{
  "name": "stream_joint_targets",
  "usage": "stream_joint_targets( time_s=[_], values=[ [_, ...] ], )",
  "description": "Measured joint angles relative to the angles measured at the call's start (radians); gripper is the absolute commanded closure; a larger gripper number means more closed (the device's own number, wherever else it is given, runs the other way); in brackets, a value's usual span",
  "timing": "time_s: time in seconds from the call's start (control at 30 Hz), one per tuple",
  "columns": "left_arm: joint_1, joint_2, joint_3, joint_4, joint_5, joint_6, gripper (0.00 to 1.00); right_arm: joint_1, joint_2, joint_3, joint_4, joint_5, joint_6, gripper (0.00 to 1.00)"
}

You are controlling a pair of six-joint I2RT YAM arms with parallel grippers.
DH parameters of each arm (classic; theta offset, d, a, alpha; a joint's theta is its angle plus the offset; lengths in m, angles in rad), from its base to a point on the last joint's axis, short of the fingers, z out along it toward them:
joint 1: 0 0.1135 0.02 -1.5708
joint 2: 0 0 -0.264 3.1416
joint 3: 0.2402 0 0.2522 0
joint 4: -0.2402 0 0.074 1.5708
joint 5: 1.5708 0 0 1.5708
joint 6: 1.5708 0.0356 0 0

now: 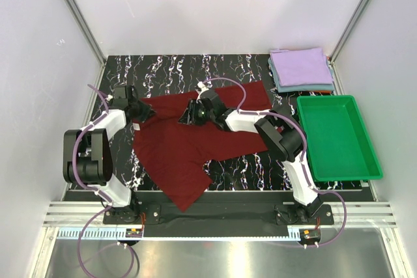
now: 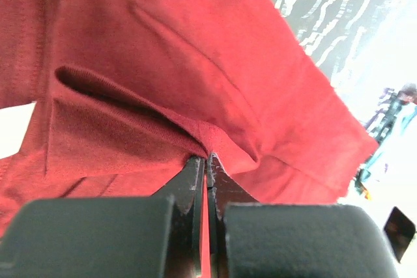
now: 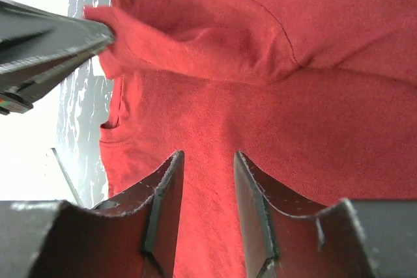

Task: Fold and stack the t-shirts
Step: Fold the tshirt

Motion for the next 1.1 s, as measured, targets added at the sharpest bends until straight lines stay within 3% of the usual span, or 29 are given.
stream_joint_targets(
  time_s=[0.73,1.1],
  values=[
    [0.007,-0.087,-0.006,-0.047,0.13,-0.114,1.0,0.074,-0.047,-0.105,0.077,0.066,-0.01,0.52],
    [0.009,-0.088,-0.094,-0.017,0.192,-0.183,1.0,0.124,-0.047,-0.045,0.049,0.169,-0.062,0.38]
  ],
)
